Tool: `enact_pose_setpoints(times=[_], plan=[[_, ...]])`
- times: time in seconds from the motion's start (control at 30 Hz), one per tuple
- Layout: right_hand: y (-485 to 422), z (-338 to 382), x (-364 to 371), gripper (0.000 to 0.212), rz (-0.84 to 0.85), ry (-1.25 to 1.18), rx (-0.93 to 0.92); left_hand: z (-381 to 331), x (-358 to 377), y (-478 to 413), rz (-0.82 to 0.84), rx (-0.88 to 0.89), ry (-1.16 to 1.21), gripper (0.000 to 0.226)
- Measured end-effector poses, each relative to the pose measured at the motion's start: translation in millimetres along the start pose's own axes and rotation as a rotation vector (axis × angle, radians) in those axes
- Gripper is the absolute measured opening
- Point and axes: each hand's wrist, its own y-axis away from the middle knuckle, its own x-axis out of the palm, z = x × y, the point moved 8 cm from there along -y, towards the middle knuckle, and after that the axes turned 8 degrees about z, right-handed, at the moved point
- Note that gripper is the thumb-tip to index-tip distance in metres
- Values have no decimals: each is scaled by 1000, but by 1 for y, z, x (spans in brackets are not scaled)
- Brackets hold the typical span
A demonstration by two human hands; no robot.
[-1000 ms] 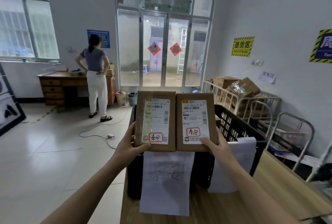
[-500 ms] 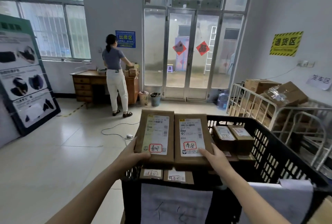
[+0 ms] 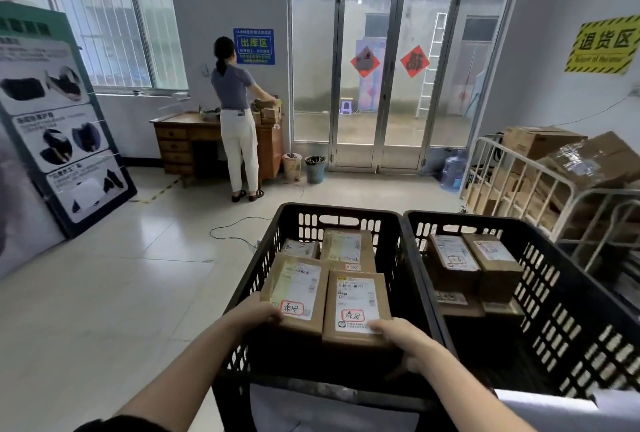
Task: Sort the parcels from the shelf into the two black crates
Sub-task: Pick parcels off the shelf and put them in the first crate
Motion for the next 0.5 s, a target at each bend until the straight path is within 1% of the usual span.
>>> enact_pose_setpoints(times=[0.1, 0.17, 0.23, 0.33, 0.37, 0.43, 0.5], plan=[[-10, -5, 6, 35, 36, 43, 31, 14, -1, -8, -31, -79, 1, 39], [-14, -8, 9, 24, 57, 86, 47, 22, -1, -11, -50, -111, -19, 42], [-17, -9, 9, 13, 68, 114, 59, 24, 3, -12, -38, -95, -7, 46], [-19, -8, 7, 8, 55, 198, 60, 20, 6, -13, -41, -35, -43, 58], [-21, -9, 6, 13, 48, 233, 48, 20, 6, -13, -56, -20, -75, 63], [-24, -5, 3, 37, 12, 292, -6, 20, 4, -13, -99, -22, -189, 70], [-21, 6, -2, 63, -84, 441, -93, 16, 3, -12, -141, -6, -384, 74]])
